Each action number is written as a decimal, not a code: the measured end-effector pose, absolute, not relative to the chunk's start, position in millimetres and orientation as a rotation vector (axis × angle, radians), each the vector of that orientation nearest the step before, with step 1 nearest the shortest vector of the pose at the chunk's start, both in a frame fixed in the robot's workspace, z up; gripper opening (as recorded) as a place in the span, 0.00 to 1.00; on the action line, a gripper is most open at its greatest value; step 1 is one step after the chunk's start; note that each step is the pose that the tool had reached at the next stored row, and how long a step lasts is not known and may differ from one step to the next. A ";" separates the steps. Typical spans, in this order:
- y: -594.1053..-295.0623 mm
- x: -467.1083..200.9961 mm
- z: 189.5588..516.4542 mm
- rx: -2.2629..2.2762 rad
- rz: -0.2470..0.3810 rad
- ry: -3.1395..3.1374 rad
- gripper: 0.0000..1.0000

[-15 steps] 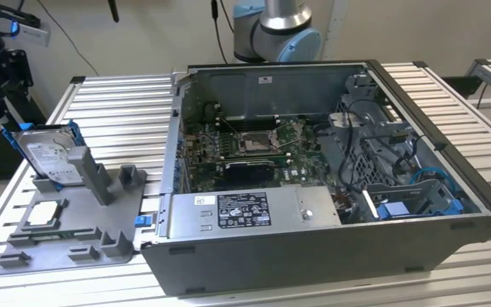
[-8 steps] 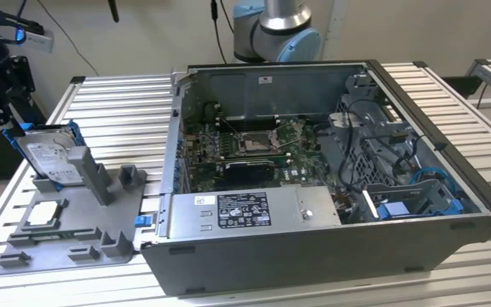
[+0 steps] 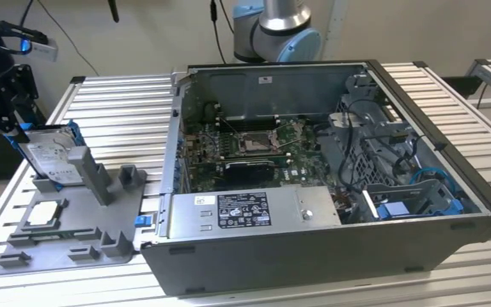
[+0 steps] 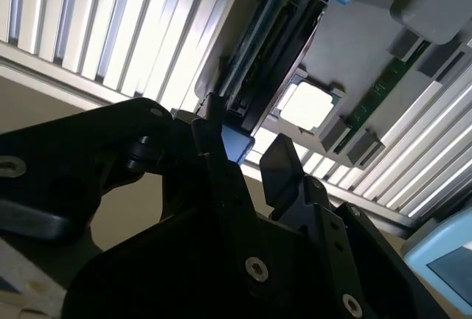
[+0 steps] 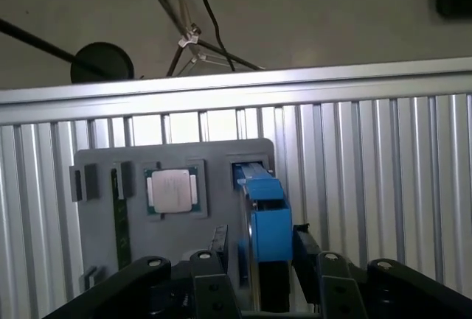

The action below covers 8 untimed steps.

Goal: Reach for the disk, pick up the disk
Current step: 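Pick up the disk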

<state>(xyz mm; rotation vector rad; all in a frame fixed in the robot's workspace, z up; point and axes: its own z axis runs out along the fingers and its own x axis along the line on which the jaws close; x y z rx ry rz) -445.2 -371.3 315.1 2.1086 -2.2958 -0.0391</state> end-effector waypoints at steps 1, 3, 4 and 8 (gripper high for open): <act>-371.3 -445.3 313.2 2.111 -0.039 -2.293 1.00; -371.3 -445.5 309.6 2.116 -0.039 -2.289 1.00; -371.3 -445.6 307.8 2.119 -0.039 -2.287 1.00; -371.3 -445.8 300.5 2.127 -0.036 -2.280 1.00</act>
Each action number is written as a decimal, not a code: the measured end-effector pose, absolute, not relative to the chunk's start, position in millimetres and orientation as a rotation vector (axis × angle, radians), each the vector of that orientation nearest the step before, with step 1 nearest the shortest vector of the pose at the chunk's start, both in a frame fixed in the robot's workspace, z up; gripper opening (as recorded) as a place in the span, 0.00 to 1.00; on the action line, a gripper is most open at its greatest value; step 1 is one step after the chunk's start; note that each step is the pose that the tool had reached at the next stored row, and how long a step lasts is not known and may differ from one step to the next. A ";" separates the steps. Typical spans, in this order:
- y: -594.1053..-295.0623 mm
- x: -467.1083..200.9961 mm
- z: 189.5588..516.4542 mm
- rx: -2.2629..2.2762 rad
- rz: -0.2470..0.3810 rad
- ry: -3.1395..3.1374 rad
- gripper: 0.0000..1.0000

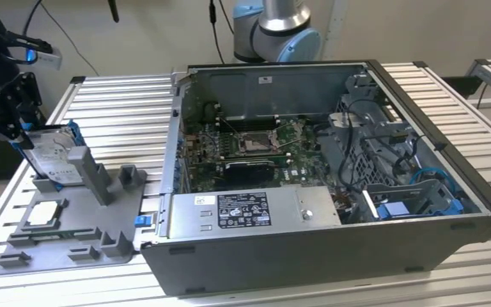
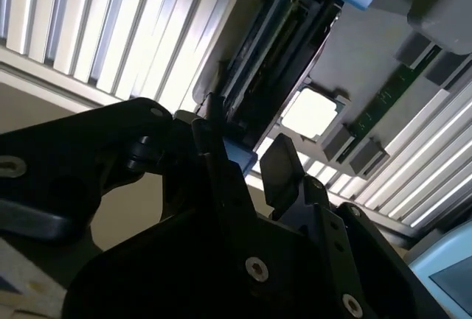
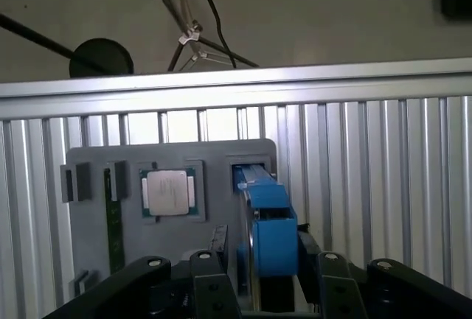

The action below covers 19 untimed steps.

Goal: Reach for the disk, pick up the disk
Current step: 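Pick up the disk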

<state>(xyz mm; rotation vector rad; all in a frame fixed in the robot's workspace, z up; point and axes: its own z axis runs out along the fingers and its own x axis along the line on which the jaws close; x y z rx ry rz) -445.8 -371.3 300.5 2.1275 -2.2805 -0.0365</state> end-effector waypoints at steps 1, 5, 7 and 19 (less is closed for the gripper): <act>-371.3 -445.9 298.7 2.129 -0.036 -2.279 1.00; -371.3 -446.1 291.4 2.138 -0.032 -2.275 1.00; -371.3 -446.2 287.7 2.142 -0.029 -2.274 1.00; -371.2 -448.3 266.1 2.152 -0.022 -2.274 1.00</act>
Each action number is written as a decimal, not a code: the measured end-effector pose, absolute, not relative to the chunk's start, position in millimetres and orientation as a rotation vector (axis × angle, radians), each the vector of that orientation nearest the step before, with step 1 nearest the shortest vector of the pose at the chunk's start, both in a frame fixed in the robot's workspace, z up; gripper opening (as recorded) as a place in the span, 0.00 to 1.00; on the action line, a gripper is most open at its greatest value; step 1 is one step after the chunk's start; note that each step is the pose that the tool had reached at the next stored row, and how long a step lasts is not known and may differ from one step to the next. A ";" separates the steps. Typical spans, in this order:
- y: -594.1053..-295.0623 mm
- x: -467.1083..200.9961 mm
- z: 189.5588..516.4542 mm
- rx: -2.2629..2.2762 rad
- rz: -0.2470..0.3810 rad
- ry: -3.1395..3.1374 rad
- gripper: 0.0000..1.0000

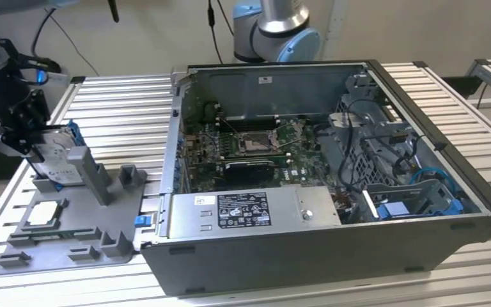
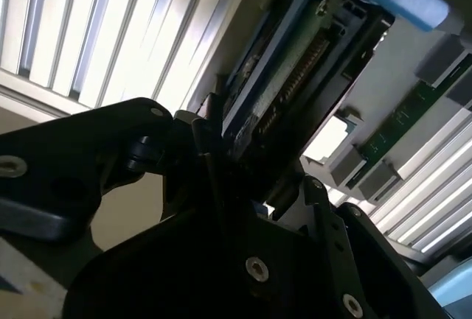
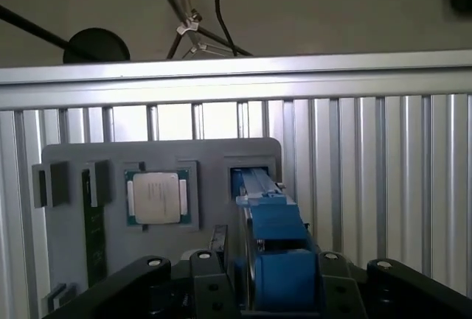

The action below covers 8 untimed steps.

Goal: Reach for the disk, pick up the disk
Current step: 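Pick up the disk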

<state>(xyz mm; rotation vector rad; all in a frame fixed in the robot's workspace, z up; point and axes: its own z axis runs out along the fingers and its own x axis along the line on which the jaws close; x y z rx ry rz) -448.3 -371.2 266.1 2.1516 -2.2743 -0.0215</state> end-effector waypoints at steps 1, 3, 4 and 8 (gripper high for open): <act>-371.2 -448.4 264.6 2.152 -0.022 -2.275 1.00; -371.2 -448.5 261.6 2.153 -0.022 -2.275 1.00; -371.2 -448.5 260.8 2.153 -0.022 -2.275 1.00; -371.2 -448.5 259.5 2.156 -0.029 -2.279 1.00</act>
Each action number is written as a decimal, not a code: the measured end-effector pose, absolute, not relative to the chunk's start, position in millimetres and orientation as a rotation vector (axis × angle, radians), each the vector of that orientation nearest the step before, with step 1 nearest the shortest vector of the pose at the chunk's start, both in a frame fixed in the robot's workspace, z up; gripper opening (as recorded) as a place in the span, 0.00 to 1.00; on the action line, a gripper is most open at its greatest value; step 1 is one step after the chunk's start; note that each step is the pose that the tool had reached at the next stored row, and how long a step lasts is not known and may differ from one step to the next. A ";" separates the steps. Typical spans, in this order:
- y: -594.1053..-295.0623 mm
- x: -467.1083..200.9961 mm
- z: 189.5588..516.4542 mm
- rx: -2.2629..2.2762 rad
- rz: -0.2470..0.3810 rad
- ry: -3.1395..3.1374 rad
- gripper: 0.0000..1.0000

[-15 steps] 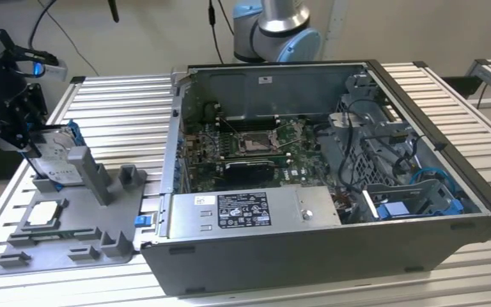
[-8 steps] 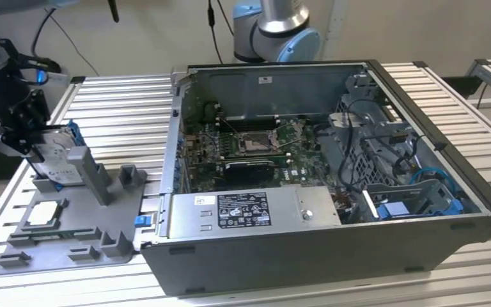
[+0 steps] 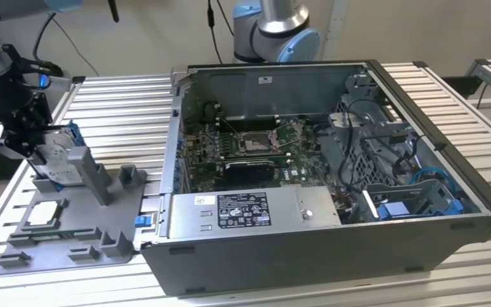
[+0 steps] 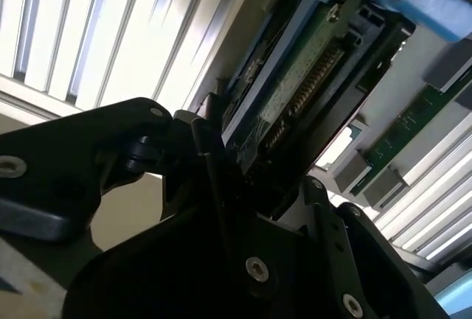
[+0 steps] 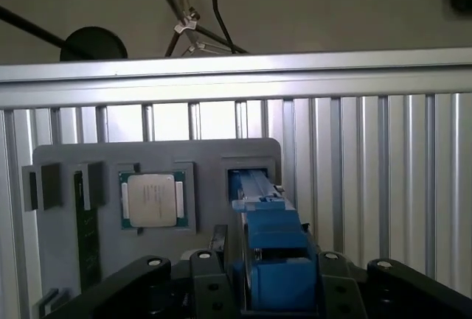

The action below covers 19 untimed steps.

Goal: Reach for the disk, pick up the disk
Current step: 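Pick up the disk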

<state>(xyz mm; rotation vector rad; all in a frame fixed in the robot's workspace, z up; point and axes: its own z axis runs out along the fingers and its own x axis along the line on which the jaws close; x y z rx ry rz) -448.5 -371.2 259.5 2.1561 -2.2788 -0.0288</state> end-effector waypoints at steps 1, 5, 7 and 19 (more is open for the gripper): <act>-371.2 -448.5 259.4 2.158 -0.032 -2.281 1.00; -371.2 -448.5 259.3 2.159 -0.034 -2.281 1.00; -371.2 -448.5 259.3 2.159 -0.034 -2.282 1.00; -371.2 -448.5 259.4 2.159 -0.036 -2.282 0.00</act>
